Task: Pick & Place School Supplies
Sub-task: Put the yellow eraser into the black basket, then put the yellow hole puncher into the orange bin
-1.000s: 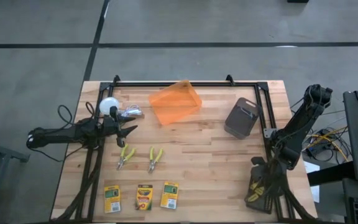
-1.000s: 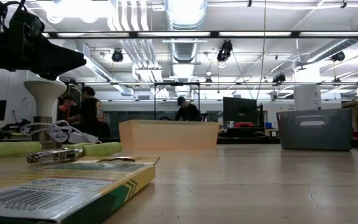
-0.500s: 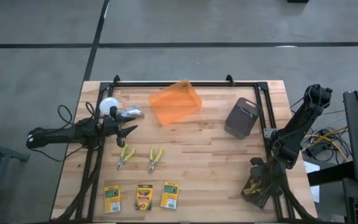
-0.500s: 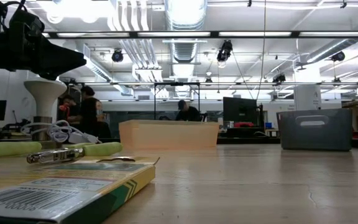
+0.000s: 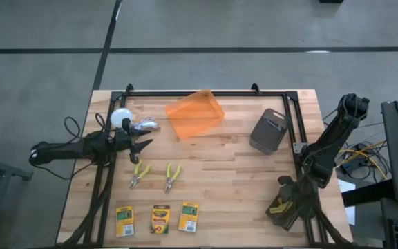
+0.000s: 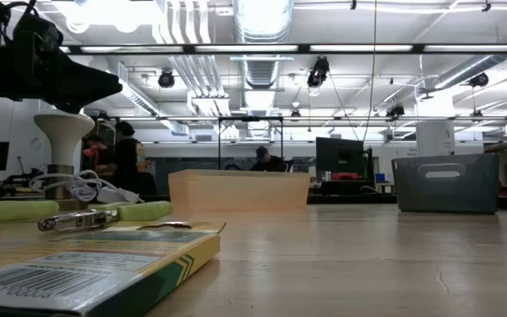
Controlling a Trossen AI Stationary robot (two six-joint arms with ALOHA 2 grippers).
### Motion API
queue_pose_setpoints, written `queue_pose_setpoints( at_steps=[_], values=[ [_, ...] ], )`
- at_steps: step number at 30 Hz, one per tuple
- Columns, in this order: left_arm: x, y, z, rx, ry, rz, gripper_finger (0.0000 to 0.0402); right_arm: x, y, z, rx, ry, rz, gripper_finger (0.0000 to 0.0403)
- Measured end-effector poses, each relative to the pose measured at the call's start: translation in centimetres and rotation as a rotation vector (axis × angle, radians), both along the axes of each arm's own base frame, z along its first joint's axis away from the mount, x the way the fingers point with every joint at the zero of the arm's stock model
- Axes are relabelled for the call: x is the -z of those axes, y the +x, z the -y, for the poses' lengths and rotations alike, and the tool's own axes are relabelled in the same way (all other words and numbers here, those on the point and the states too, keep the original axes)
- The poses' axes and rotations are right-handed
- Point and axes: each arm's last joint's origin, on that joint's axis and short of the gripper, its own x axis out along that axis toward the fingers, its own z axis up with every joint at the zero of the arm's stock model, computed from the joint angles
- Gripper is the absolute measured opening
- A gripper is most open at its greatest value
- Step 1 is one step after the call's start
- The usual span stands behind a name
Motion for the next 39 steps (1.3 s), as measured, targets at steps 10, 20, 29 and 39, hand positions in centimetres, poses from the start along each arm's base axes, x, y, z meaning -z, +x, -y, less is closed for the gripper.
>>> queue_pose_setpoints(
  at_steps=[10, 20, 29, 39],
  values=[
    [0.0, 0.0, 0.0, 0.000, 0.000, 0.000, 0.0179, -1.6, 0.4, -0.7, -0.021, 0.031, 0.027, 0.0169],
    [0.0, 0.0, 0.0, 0.000, 0.000, 0.000, 0.0179, -2.3, 0.6, -0.9, -0.023, 0.023, 0.048, 0.0168],
    [0.0, 0.0, 0.0, 0.000, 0.000, 0.000, 0.0179, -3.0, 0.8, -1.0, -0.026, -0.038, 0.124, 0.0168],
    [0.0, 0.0, 0.0, 0.000, 0.000, 0.000, 0.0179, -3.7, 1.1, -0.7, 0.009, -0.128, 0.198, 0.0168]
  ],
)
